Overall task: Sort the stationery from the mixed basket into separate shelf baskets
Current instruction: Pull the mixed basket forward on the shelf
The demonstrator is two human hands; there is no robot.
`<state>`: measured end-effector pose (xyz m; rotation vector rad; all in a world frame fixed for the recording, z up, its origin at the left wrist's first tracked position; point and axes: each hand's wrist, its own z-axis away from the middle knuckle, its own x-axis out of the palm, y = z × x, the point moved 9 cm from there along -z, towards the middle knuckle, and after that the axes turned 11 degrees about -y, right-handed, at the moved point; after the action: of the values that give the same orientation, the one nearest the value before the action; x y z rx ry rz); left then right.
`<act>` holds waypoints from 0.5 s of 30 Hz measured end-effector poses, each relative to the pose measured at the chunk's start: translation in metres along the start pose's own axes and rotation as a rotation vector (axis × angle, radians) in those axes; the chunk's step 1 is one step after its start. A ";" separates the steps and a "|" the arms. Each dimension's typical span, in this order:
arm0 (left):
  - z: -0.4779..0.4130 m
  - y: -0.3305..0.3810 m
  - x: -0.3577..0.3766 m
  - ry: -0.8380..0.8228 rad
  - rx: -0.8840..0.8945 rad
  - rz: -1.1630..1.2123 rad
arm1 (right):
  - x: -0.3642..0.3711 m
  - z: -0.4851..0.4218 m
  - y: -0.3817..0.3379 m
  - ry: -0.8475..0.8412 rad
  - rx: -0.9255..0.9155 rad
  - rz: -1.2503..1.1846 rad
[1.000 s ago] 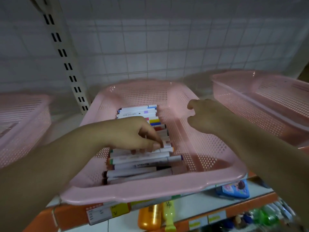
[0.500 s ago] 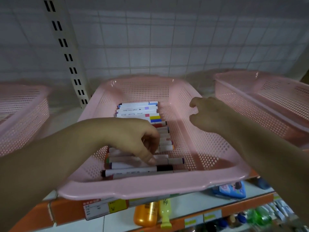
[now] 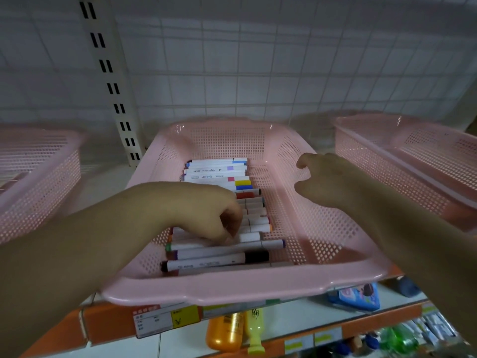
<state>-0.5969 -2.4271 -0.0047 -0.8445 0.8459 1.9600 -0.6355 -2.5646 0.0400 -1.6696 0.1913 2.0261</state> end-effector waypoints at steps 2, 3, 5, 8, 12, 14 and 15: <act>0.003 0.002 -0.003 0.034 -0.002 -0.032 | 0.001 0.000 0.000 -0.007 0.003 -0.004; 0.005 0.005 -0.005 0.066 0.008 -0.045 | 0.000 0.000 0.000 -0.006 0.006 0.011; 0.009 0.014 -0.006 0.112 0.035 -0.071 | 0.000 0.000 0.000 -0.008 0.006 0.013; 0.005 0.027 0.002 0.095 0.058 -0.216 | 0.001 0.001 -0.001 -0.012 0.004 0.014; 0.003 0.021 -0.002 0.061 -0.022 -0.240 | 0.000 0.001 -0.001 -0.001 0.000 0.020; 0.003 0.017 -0.004 0.082 -0.040 -0.248 | -0.001 0.000 0.000 0.005 -0.004 0.023; 0.004 0.017 -0.004 0.081 -0.041 -0.255 | -0.001 0.000 0.000 0.006 -0.004 0.017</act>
<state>-0.6110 -2.4331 0.0054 -1.0096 0.7078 1.7348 -0.6358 -2.5647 0.0406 -1.6816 0.2047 2.0355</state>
